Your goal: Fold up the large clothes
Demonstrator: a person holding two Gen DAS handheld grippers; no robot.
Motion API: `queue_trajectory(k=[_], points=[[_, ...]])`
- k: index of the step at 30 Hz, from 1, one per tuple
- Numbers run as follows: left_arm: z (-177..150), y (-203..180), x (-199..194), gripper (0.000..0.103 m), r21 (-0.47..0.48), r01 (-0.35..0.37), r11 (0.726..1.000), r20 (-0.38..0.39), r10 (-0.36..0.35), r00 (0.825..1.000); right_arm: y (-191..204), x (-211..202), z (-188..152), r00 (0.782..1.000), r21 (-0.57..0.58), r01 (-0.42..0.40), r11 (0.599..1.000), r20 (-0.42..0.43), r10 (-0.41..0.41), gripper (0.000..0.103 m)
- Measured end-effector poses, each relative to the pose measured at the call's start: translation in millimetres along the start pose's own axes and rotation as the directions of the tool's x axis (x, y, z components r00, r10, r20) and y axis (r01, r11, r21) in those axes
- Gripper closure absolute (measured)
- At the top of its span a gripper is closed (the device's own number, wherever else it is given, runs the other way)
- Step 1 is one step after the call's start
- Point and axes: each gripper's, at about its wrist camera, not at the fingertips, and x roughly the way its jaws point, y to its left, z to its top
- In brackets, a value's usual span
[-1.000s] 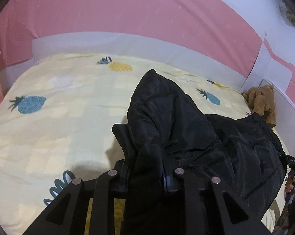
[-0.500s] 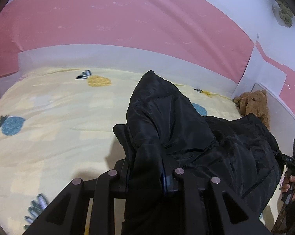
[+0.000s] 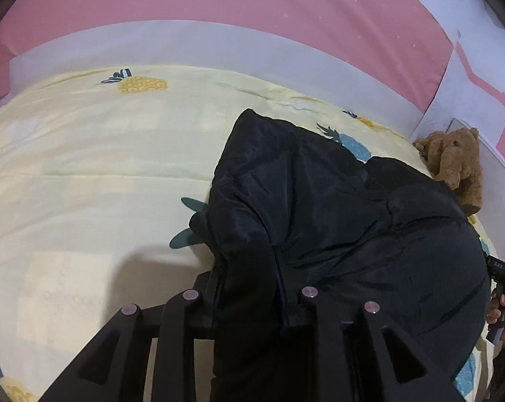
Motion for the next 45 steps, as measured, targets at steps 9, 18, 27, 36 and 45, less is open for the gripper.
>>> queue_trajectory(k=[9, 18, 27, 36, 45], points=[[11, 2, -22, 0.060, -0.055, -0.043, 0.998, -0.009, 0.043, 0.999, 6, -46, 3, 0.998, -0.023, 0.064, 0.998, 0.018, -0.063, 0.054], [29, -21, -60, 0.056, 0.025, -0.052, 0.998, 0.095, 0.050, 0.994, 60, -58, -2, 0.991, -0.179, 0.131, 0.975, 0.064, -0.122, 0.054], [8, -26, -18, 0.056, 0.064, -0.090, 0.994, 0.002, 0.090, 0.996, 57, -39, -13, 0.986, -0.184, 0.166, 0.969, 0.014, -0.166, 0.054], [-6, -43, -58, 0.056, 0.091, -0.096, 0.991, 0.007, 0.096, 0.995, 89, -87, -35, 0.989, -0.204, 0.143, 0.969, 0.066, -0.132, 0.054], [-61, -80, -124, 0.056, 0.116, -0.049, 0.992, -0.015, 0.051, 0.999, 143, -150, -96, 0.987, -0.230, 0.144, 0.963, 0.108, -0.121, 0.051]])
